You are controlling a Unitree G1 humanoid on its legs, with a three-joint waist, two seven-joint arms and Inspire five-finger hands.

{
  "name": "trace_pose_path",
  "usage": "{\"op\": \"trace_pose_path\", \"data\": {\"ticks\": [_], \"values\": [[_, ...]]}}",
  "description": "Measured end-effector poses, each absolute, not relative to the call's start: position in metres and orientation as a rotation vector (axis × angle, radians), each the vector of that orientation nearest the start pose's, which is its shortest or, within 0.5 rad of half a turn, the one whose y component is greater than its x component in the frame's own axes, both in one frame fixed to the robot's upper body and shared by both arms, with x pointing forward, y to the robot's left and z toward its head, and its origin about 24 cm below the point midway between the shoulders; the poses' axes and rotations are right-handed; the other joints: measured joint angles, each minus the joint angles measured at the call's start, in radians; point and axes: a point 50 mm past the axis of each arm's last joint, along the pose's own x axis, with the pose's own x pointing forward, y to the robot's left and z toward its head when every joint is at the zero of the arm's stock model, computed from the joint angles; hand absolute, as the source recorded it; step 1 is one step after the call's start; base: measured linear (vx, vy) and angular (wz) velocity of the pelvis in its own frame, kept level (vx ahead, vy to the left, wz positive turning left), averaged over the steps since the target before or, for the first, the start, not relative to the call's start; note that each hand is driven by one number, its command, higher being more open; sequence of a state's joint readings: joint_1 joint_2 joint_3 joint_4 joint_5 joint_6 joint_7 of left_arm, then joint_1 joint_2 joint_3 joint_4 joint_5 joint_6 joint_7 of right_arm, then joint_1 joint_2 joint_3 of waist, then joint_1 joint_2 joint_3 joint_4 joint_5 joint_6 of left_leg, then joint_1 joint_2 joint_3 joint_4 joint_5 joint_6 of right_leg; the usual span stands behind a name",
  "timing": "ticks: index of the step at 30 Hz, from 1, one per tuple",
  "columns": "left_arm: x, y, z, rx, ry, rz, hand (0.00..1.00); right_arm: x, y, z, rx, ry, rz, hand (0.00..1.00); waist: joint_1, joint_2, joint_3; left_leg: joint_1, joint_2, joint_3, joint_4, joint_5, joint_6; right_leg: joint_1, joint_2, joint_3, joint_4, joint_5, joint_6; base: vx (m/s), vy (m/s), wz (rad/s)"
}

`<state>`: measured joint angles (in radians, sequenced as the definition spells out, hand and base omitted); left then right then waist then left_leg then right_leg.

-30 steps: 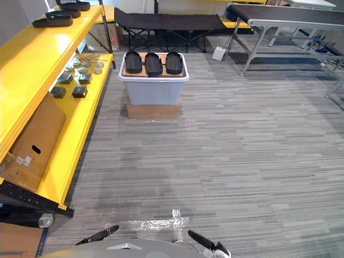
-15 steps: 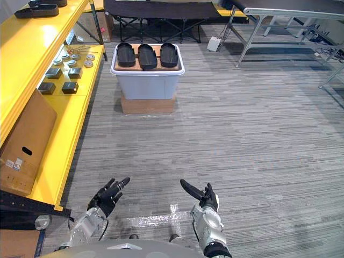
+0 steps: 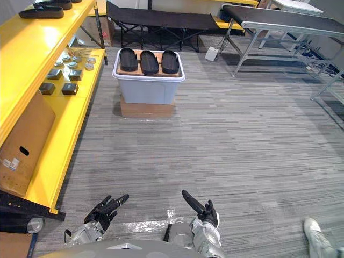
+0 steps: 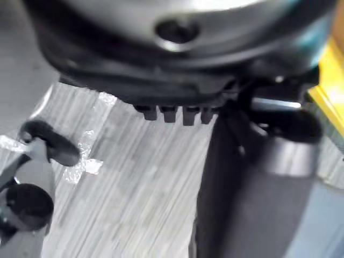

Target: Walk over and take three plastic housings, then place them on the shelf

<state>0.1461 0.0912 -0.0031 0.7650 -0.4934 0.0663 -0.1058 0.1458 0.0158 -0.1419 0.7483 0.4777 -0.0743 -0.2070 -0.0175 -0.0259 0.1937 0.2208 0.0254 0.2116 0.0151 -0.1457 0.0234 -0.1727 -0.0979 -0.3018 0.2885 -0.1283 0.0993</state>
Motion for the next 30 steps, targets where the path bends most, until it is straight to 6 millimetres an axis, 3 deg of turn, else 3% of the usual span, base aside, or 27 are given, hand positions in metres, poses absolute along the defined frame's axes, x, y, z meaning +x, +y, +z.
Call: {"op": "trace_pose_path", "data": {"ticks": [1, 3, 4, 5, 7, 8, 9, 10, 11, 12, 14, 15, 16, 17, 18, 19, 20, 21, 22, 23, 24, 25, 26, 27, 28, 29, 30], "values": [[0.125, 0.183, -0.139, -0.399, 0.909, 0.171, 1.0, 0.124, -0.187, -0.136, 0.42, 0.829, -0.591, 1.0, -0.013, -0.015, 0.016, 0.027, 0.002, -0.002, 0.003, -0.016, -0.023, -0.006, -0.002, 0.013, -0.102, 0.064, 0.009, 0.21, -0.161, 0.15], [0.124, 0.191, -0.139, -0.361, 0.906, 0.176, 1.0, 0.112, -0.185, -0.141, 0.416, 0.875, -0.592, 1.0, -0.012, -0.033, 0.02, 0.048, 0.005, 0.0, 0.048, -0.072, -0.059, -0.013, -0.018, 0.043, -0.133, 0.107, 0.002, 0.29, -0.268, 0.02], [0.124, 0.192, -0.138, -0.325, 0.907, 0.165, 1.0, 0.104, -0.187, -0.145, 0.424, 0.906, -0.597, 1.0, -0.01, -0.032, 0.018, 0.05, 0.022, 0.0, 0.11, -0.141, -0.081, -0.02, -0.018, 0.047, -0.106, 0.144, -0.043, 0.34, -0.328, -0.06], [0.125, 0.19, -0.139, -0.322, 0.908, 0.159, 1.0, 0.103, -0.193, -0.146, 0.405, 0.908, -0.594, 1.0, -0.014, -0.011, 0.017, 0.048, 0.054, 0.001, 0.151, -0.181, -0.099, -0.036, 0.0, 0.039, -0.056, 0.157, -0.077, 0.33, -0.297, -0.04], [0.124, 0.184, -0.14, -0.333, 0.918, 0.15, 1.0, 0.102, -0.208, -0.145, 0.31, 0.916, -0.555, 1.0, -0.014, 0.038, -0.02, 0.044, 0.129, 0.016, 0.204, -0.227, -0.114, -0.052, 0.05, 0.012, 0.015, 0.146, -0.105, 0.33, -0.234, 0.0], [0.123, 0.183, -0.14, -0.34, 0.921, 0.153, 1.0, 0.104, -0.212, -0.144, 0.266, 0.916, -0.529, 1.0, -0.011, 0.043, -0.025, 0.02, 0.143, 0.017, 0.287, -0.233, -0.133, -0.051, 0.066, 0.005, 0.026, 0.122, -0.141, 0.45, -0.294, 0.01], [0.131, 0.179, -0.138, -0.351, 0.903, 0.144, 1.0, 0.11, -0.216, -0.145, 0.191, 0.935, -0.477, 1.0, -0.011, 0.059, -0.016, -0.108, 0.216, 0.037, 0.569, -0.196, -0.117, -0.025, 0.093, -0.002, 0.007, 0.101, -0.17, 0.46, -0.305, 0.01], [0.134, 0.17, -0.138, -0.379, 0.898, 0.132, 1.0, 0.117, -0.22, -0.143, 0.127, 0.935, -0.434, 1.0, -0.005, 0.092, 0.006, -0.223, 0.3, 0.041, 0.839, -0.132, -0.099, 0.061, 0.139, -0.005, -0.071, 0.102, -0.17, 0.46, -0.304, -0.02], [0.134, 0.166, -0.138, -0.391, 0.895, 0.127, 1.0, 0.119, -0.221, -0.143, 0.118, 0.935, -0.425, 1.0, -0.006, 0.096, 0.018, -0.259, 0.313, 0.034, 0.906, -0.137, -0.104, 0.106, 0.152, -0.004, -0.099, 0.104, -0.168, 0.58, -0.321, -0.05], [0.14, 0.162, -0.134, -0.401, 0.866, 0.113, 1.0, 0.12, -0.221, -0.143, 0.096, 0.938, -0.41, 1.0, 0.0, 0.099, 0.034, -0.303, 0.294, 0.026, 0.931, -0.149, -0.114, 0.184, 0.159, 0.001, -0.135, 0.099, -0.181, 0.49, -0.229, -0.22], [0.144, 0.158, -0.131, -0.419, 0.843, 0.089, 1.0, 0.124, -0.219, -0.143, 0.068, 0.939, -0.377, 1.0, 0.024, 0.09, 0.034, -0.357, 0.206, 0.034, 0.783, -0.151, -0.109, 0.265, 0.158, 0.031, -0.199, 0.098, -0.183, 0.43, -0.168, -0.43], [0.147, 0.154, -0.129, -0.442, 0.82, 0.079, 1.0, 0.134, -0.218, -0.14, 0.065, 0.915, -0.359, 1.0, 0.037, 0.091, 0.035, -0.395, 0.138, 0.033, 0.598, -0.133, -0.12, 0.299, 0.158, 0.056, -0.243, 0.098, -0.183, 0.48, -0.127, -0.55], [0.147, 0.151, -0.128, -0.46, 0.808, 0.074, 1.0, 0.143, -0.215, -0.137, 0.04, 0.898, -0.331, 1.0, 0.044, 0.095, 0.036, -0.422, 0.083, 0.028, 0.38, -0.063, -0.124, 0.321, 0.162, 0.077, -0.277, 0.098, -0.183, 0.55, -0.11, -0.52], [0.148, 0.15, -0.127, -0.465, 0.8, 0.066, 1.0, 0.144, -0.214, -0.137, 0.022, 0.898, -0.317, 1.0, 0.047, 0.101, 0.037, -0.435, 0.068, 0.024, 0.277, -0.018, -0.129, 0.334, 0.172, 0.087, -0.294, 0.098, -0.183, 0.52, -0.042, -0.39], [0.151, 0.147, -0.124, -0.473, 0.783, 0.05, 1.0, 0.148, -0.211, -0.136, 0.011, 0.89, -0.297, 1.0, 0.056, 0.118, 0.043, -0.476, 0.06, 0.002, 0.18, 0.043, -0.156, 0.369, 0.198, 0.103, -0.328, 0.094, -0.182, 0.48, 0.027, -0.35], [0.154, 0.141, -0.121, -0.477, 0.765, 0.028, 1.0, 0.151, -0.21, -0.135, 0.005, 0.887, -0.279, 1.0, 0.07, 0.139, 0.05, -0.508, 0.066, -0.02, 0.152, 0.079, -0.162, 0.415, 0.227, 0.118, -0.354, 0.076, -0.185, 0.31, 0.042, -0.31], [0.155, 0.139, -0.121, -0.476, 0.763, 0.02, 1.0, 0.149, -0.211, -0.136, -0.002, 0.895, -0.272, 1.0, 0.071, 0.151, 0.052, -0.512, 0.072, -0.019, 0.14, 0.091, -0.156, 0.441, 0.242, 0.123, -0.359, 0.06, -0.18, 0.37, 0.113, -0.15], [0.155, 0.138, -0.121, -0.471, 0.762, 0.019, 1.0, 0.143, -0.211, -0.138, -0.013, 0.916, -0.263, 1.0, 0.067, 0.159, 0.056, -0.504, 0.075, 0.01, 0.12, 0.124, -0.12, 0.485, 0.255, 0.125, -0.35, 0.01, -0.169, 0.39, 0.144, -0.03], [0.156, 0.141, -0.121, -0.463, 0.765, 0.03, 1.0, 0.14, -0.209, -0.141, -0.008, 0.942, -0.259, 1.0, 0.069, 0.136, 0.057, -0.484, 0.068, 0.034, 0.137, 0.202, -0.072, 0.503, 0.233, 0.134, -0.3, -0.053, -0.143, 0.48, 0.178, -0.01], [0.156, 0.143, -0.121, -0.454, 0.773, 0.031, 1.0, 0.139, -0.21, -0.141, -0.008, 0.949, -0.258, 1.0, 0.069, 0.119, 0.051, -0.476, 0.057, 0.057, 0.141, 0.216, -0.058, 0.499, 0.211, 0.134, -0.266, -0.087, -0.116, 0.47, 0.161, -0.1], [0.153, 0.148, -0.123, -0.438, 0.8, 0.038, 1.0, 0.135, -0.213, -0.142, -0.02, 0.961, -0.259, 1.0, 0.065, 0.081, 0.029, -0.456, 0.017, 0.095, 0.133, 0.233, -0.029, 0.473, 0.154, 0.126, -0.178, -0.152, -0.055, 0.43, 0.114, -0.1], [0.153, 0.148, -0.124, -0.435, 0.809, 0.041, 1.0, 0.135, -0.215, -0.142, -0.026, 0.962, -0.259, 1.0, 0.063, 0.078, 0.023, -0.441, -0.001, 0.102, 0.119, 0.234, -0.008, 0.432, 0.128, 0.115, -0.074, -0.181, -0.038, 0.54, 0.144, -0.14], [0.151, 0.147, -0.128, -0.433, 0.835, 0.047, 1.0, 0.136, -0.222, -0.141, -0.031, 0.958, -0.272, 1.0, 0.061, 0.084, 0.023, -0.393, -0.023, 0.098, 0.075, 0.271, 0.066, 0.303, 0.065, 0.076, 0.246, -0.199, -0.008, 0.52, 0.136, 0.03], [0.153, 0.15, -0.129, -0.414, 0.843, 0.046, 1.0, 0.132, -0.224, -0.143, -0.021, 0.97, -0.289, 1.0, 0.054, 0.059, 0.028, -0.328, -0.071, 0.089, 0.032, 0.253, 0.102, 0.177, -0.042, 0.027, 0.573, -0.099, -0.008, 0.47, 0.145, 0.19], [0.153, 0.153, -0.129, -0.401, 0.845, 0.052, 1.0, 0.13, -0.222, -0.144, -0.014, 0.98, -0.29, 1.0, 0.047, 0.043, 0.036, -0.295, -0.089, 0.082, 0.02, 0.241, 0.102, 0.143, -0.086, 0.014, 0.659, -0.105, -0.02, 0.46, 0.12, 0.38], [0.15, 0.158, -0.131, -0.378, 0.861, 0.076, 1.0, 0.128, -0.217, -0.146, 0.004, 0.984, -0.28, 1.0, 0.04, 0.032, 0.043, -0.242, -0.094, 0.075, 0.019, 0.219, 0.092, 0.101, -0.131, -0.003, 0.68, -0.142, -0.072, 0.47, 0.086, 0.31], [0.147, 0.162, -0.133, -0.367, 0.876, 0.09, 1.0, 0.129, -0.217, -0.145, 0.002, 0.97, -0.272, 1.0, 0.037, 0.034, 0.044, -0.215, -0.083, 0.066, 0.019, 0.203, 0.09, 0.083, -0.133, -0.01, 0.605, -0.162, -0.064, 0.58, 0.055, 0.36]]}}
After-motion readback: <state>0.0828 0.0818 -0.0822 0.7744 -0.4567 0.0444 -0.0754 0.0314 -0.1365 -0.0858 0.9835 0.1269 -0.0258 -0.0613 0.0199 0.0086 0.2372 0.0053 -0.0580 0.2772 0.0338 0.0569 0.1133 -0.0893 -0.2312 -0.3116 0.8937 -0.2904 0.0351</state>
